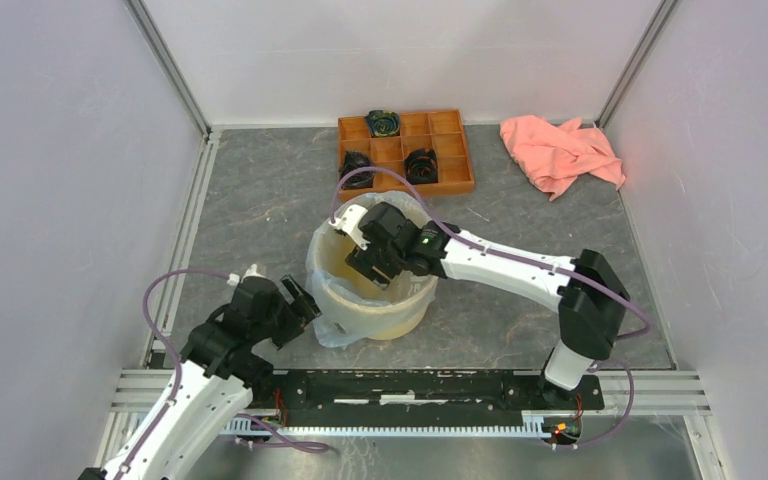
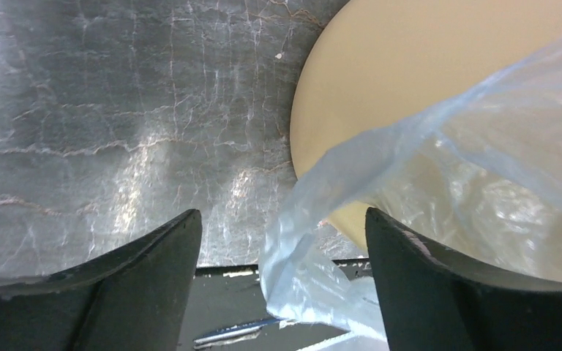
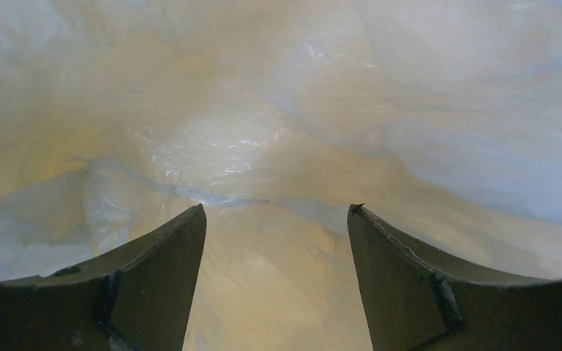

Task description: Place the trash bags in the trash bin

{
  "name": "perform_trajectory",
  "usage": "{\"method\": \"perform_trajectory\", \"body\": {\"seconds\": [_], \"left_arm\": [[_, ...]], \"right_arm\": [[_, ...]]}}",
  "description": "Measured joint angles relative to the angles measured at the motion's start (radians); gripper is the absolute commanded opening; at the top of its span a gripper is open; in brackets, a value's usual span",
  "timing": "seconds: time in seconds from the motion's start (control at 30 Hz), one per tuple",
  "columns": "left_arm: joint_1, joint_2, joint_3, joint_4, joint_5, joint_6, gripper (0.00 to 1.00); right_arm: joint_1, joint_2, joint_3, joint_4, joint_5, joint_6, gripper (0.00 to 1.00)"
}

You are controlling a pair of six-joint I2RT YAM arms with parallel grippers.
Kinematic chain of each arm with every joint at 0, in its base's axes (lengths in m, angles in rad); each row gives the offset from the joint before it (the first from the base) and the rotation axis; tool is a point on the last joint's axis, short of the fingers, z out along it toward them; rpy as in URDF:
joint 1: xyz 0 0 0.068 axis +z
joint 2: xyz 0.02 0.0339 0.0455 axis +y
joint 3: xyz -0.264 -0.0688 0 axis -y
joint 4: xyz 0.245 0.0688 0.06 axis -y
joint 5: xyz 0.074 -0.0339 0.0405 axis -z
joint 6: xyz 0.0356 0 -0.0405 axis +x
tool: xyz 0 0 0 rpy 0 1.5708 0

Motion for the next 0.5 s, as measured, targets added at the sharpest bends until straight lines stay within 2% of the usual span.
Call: {"method": "perform_trajectory", "body": {"seconds": [0.1, 0.23, 0.5], "left_arm": [[0.000, -0.038, 0.051, -0.079, -0.021, 0.001, 1.00], [0.000, -0.119, 0.158, -0.186, -0.042, 0.001, 1.00], [0.000, -0.231, 0.386, -0.352, -0.111, 0.009, 1.00]], "right_arm": [[0.002, 0.041, -0.003, -0.004, 0.001, 0.000, 0.78], [0.002, 0.056, -0.050, -0.008, -0.005, 0.004, 0.82], [0.002, 0.047, -0.136, -0.014, -0.003, 0.004, 0.82]]}}
